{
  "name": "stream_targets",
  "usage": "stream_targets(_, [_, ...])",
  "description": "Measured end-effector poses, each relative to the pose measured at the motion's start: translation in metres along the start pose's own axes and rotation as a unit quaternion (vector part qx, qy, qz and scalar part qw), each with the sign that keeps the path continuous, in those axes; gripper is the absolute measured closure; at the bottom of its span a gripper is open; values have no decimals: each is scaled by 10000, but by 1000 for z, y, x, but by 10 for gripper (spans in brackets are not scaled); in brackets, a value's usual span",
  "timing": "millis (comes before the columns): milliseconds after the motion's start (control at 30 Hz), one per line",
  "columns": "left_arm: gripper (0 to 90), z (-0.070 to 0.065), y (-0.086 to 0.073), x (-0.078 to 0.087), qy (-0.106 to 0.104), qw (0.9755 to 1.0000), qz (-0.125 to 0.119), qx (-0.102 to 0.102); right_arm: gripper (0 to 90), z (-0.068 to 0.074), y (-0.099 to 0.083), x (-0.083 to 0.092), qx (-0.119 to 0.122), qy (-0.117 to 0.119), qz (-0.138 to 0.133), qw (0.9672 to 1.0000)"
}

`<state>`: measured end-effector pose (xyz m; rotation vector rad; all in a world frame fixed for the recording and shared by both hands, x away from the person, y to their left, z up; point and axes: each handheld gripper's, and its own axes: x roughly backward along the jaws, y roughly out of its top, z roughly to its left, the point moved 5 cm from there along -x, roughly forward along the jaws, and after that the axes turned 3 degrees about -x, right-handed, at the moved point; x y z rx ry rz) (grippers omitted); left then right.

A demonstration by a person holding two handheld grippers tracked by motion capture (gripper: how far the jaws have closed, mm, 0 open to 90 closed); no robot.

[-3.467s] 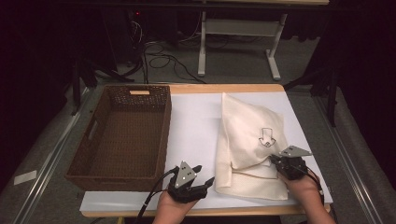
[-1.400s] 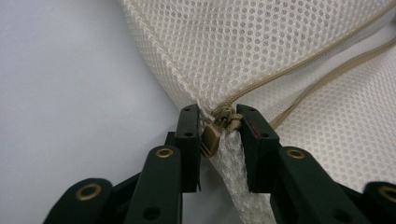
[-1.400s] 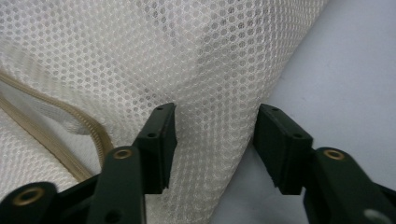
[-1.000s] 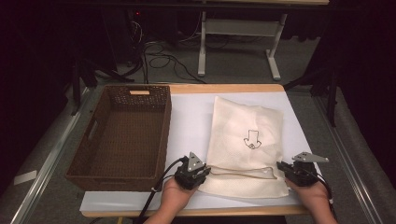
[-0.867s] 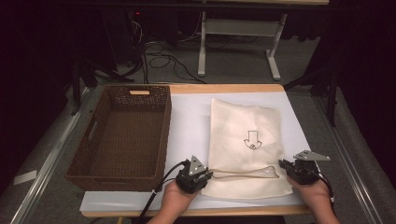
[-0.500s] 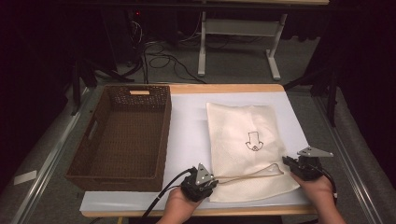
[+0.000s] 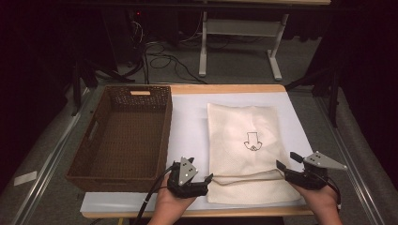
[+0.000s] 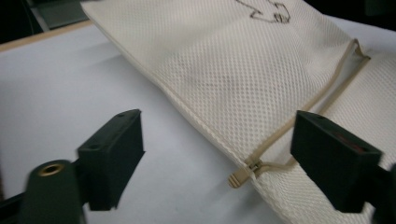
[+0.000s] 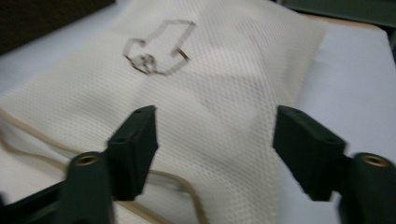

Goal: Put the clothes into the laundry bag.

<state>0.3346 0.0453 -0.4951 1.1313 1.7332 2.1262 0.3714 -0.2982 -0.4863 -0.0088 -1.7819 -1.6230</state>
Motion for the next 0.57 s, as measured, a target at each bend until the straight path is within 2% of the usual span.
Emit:
stream_targets(67, [126, 1, 2, 3, -24, 9999, -93, 35, 93, 7, 3, 4, 33, 105, -221, 9997])
stream_targets(100, [97, 0, 4, 6, -118, 9998, -137, 37, 31, 10, 3, 5, 68, 103, -245, 9996])
stream_targets(133, [71, -1, 5, 6, -108, 9999, -126, 10, 2, 11, 3, 4, 117, 69, -200, 9997])
stream_targets(200, [32, -1, 6, 6, -63, 9999, -58, -53, 2, 12, -1, 1, 133, -50, -20, 9999])
stream_targets(333, [12, 1, 4, 4, -31, 10000, 25, -37, 2, 11, -2, -1, 52, -15, -62, 10000])
stream_targets(567, [2, 4, 4, 5, 75, 10000, -27, -15, 2, 9, 0, 2, 9, -25, -187, 9998])
